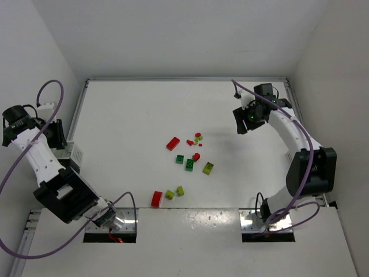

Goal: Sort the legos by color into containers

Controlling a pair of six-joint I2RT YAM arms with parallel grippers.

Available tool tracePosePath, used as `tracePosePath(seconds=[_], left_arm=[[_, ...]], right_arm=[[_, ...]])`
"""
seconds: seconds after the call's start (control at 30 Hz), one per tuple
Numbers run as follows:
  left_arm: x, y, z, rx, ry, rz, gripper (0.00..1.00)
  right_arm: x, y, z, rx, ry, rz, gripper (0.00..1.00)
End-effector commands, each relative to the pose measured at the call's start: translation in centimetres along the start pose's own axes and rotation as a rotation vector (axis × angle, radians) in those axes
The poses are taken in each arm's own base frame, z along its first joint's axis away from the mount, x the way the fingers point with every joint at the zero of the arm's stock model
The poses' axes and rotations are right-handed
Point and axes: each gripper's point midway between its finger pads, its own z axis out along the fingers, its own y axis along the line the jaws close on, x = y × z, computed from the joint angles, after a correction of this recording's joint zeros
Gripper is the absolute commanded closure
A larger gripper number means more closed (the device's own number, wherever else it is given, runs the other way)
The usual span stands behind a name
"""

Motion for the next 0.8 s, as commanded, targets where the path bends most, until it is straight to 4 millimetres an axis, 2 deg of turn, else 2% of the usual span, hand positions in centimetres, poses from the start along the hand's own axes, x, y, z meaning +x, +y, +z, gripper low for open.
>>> tracePosePath(seconds=[0.0, 0.07, 0.17, 0.3, 0.53, 0.63, 0.67, 0.77], left_arm=[[1.5, 1.2, 1.6, 0.013, 0.032, 0.010, 0.97], [2.2, 1.6, 2.6, 0.024, 0.058, 0.000, 0.97], [2.2, 2.3, 3.7, 0.008, 0.053, 0.005, 0.97], [2.6, 2.9, 5.0, -0.004, 0.052, 0.008, 0.91], [1.9, 3.5, 6.1, -0.011, 0.026, -0.003, 0.88], [1.6, 3.8, 6.5, -0.012, 0.024, -0.003, 0.81], [1.6, 3.8, 6.5, -0.012, 0.024, -0.003, 0.73], [1.6, 3.9, 6.5, -0.012, 0.024, 0.006, 0.61]], right_arm=[[-2.5, 1.1, -0.5, -0.015, -0.056, -0.001, 0.42], [-2.6, 1.5, -0.4, -0.015, -0.052, -0.004, 0.42], [-2.7, 2.0, -0.3, -0.008, -0.046, -0.024, 0.42], [-2.1, 2.8, 0.2, -0.032, -0.021, -0.018, 0.42], [-1.9, 4.1, 0.6, -0.062, -0.005, -0.032, 0.42], [-2.0, 4.4, 0.6, -0.066, -0.005, -0.040, 0.42], [-1.9, 4.3, 0.6, -0.057, -0.002, -0.031, 0.42], [-2.0, 4.6, 0.6, -0.062, -0.002, -0.038, 0.42]])
